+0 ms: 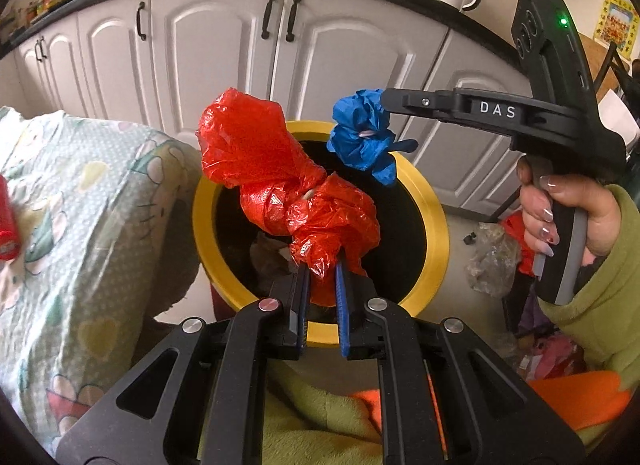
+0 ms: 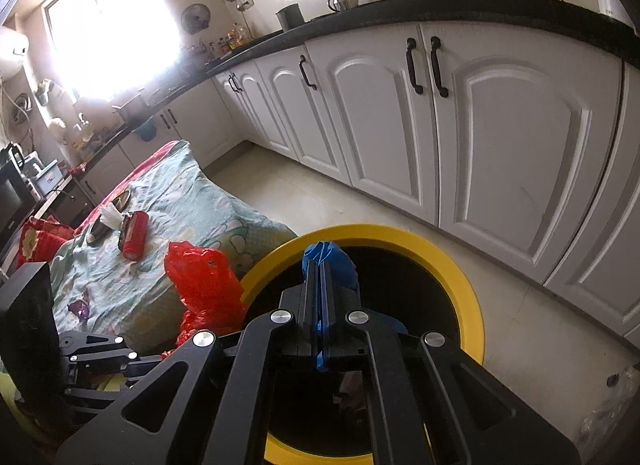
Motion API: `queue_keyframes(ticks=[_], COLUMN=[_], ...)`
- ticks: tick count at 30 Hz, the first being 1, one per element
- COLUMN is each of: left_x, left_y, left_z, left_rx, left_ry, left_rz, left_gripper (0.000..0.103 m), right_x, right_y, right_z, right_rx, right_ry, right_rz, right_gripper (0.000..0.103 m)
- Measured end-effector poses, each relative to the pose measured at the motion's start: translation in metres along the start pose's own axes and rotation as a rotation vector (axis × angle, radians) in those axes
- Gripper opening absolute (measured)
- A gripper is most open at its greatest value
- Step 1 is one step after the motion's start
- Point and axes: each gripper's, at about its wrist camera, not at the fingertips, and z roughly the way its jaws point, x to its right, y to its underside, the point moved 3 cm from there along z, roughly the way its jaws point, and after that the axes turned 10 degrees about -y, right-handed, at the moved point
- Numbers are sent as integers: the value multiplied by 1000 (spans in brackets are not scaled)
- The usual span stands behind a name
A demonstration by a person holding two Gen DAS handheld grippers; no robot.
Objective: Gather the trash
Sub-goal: 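Open both tools to drop the sponge and red bag into the bin, then move both open tools back over the remaining trash on the bed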
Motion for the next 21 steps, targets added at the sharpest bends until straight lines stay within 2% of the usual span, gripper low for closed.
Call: queue_keyframes(ticks=[4, 5, 6, 8, 9, 10, 12, 13, 15, 21], left_x=[2, 2, -1, -5, -7, -11, -20, -23, -35, -67], left_y=[-5, -3, -3, -2, -1, -2, -1, -1, -1, -1], left_z=[5, 5, 4, 3, 2, 0, -6, -9, -20, -50], left_rx=[-1, -2, -2, 3, 4, 10, 26, 33, 66, 149], left_ry=[18, 19, 15, -3, -6, -9, -32, -40, -81, -213], left_rz=[-7, -9, -11, -24, -32, -48, -76, -83, -101, -155], left_gripper=[10, 18, 31, 45, 49, 52, 65, 66, 78, 90], right_x=[3, 3, 5, 6, 6, 6, 4, 3, -1, -31], right_y=[1, 1, 1, 0, 0, 0, 1, 0, -1, -4], right_z=[1, 1, 1, 0, -1, -1, 0, 0, -1, 6], right_rx=[-5, -6, -7, 1, 8, 11, 7, 8, 13, 4], right_ry=[-4, -7, -7, -3, -3, -4, -2, -1, -5, -41], right_rz=[15, 22, 26, 37, 41, 43, 39, 38, 34, -21], right_gripper=[2, 3, 6, 36, 39, 39, 40, 43, 45, 50])
